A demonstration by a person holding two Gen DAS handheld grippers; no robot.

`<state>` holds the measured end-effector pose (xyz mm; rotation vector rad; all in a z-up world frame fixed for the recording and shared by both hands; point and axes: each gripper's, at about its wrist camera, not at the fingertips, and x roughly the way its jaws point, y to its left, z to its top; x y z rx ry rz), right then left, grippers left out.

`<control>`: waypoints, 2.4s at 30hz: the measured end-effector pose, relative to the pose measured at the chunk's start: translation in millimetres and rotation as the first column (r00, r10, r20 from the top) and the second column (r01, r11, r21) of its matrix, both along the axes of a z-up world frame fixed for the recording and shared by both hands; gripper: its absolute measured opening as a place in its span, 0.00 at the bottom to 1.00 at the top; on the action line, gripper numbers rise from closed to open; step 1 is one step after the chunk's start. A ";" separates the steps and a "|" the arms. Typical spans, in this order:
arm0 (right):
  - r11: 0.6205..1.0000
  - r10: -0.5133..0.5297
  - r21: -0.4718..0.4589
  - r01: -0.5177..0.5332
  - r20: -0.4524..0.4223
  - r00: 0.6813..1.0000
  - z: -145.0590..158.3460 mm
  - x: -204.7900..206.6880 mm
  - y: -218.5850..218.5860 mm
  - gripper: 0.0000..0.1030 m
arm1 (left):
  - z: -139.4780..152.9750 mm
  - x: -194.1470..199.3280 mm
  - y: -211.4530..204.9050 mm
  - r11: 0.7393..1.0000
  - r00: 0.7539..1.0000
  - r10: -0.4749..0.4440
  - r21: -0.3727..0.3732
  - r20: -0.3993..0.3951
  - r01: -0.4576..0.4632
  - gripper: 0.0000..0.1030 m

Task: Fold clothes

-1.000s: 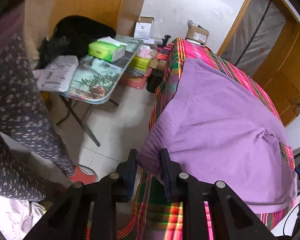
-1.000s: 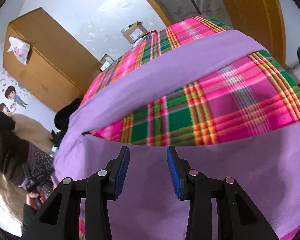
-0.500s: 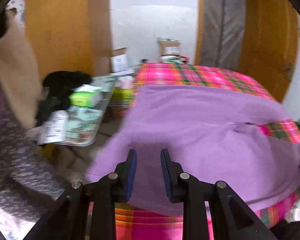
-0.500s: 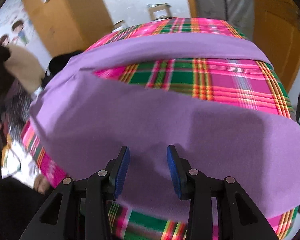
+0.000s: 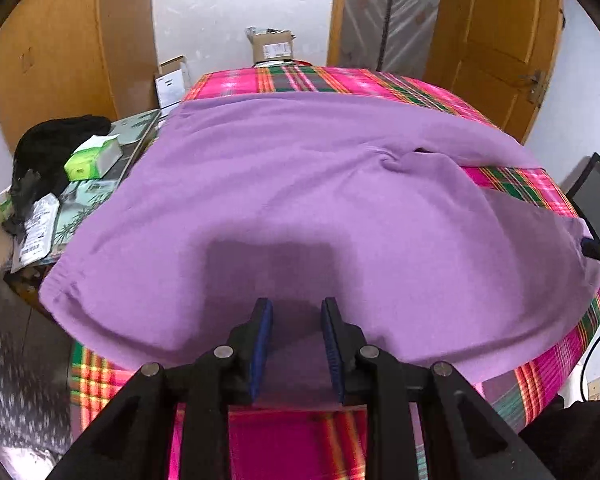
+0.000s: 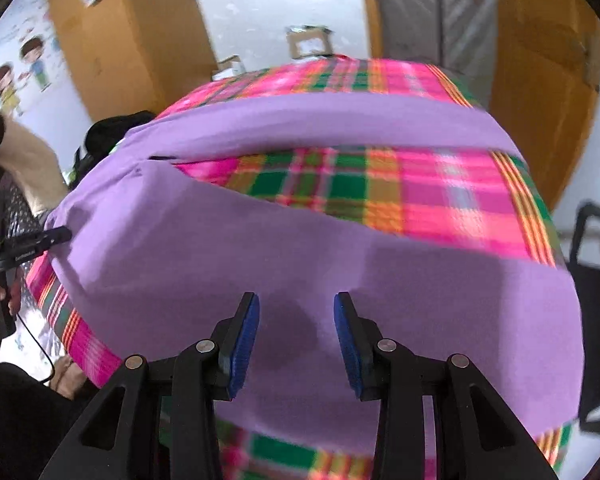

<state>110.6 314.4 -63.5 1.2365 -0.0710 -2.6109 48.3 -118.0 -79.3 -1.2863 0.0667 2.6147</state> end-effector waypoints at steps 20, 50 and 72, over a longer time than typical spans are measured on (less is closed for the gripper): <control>0.996 0.078 0.025 -0.082 0.115 0.990 -11.3 8.9 2.0 0.41 | 3.6 17.2 63.3 0.973 0.975 -0.222 0.063 0.006 0.221 0.25; 0.994 0.104 0.043 -0.104 -0.002 0.995 -8.0 -30.5 -39.9 0.41 | 1.5 5.6 72.4 0.994 0.996 -0.088 0.071 -0.017 0.089 0.29; 1.000 0.024 -0.010 -0.024 0.044 0.999 -18.1 -31.5 -16.4 0.48 | -6.3 2.0 58.5 0.999 0.997 -0.041 0.029 -0.070 0.043 0.33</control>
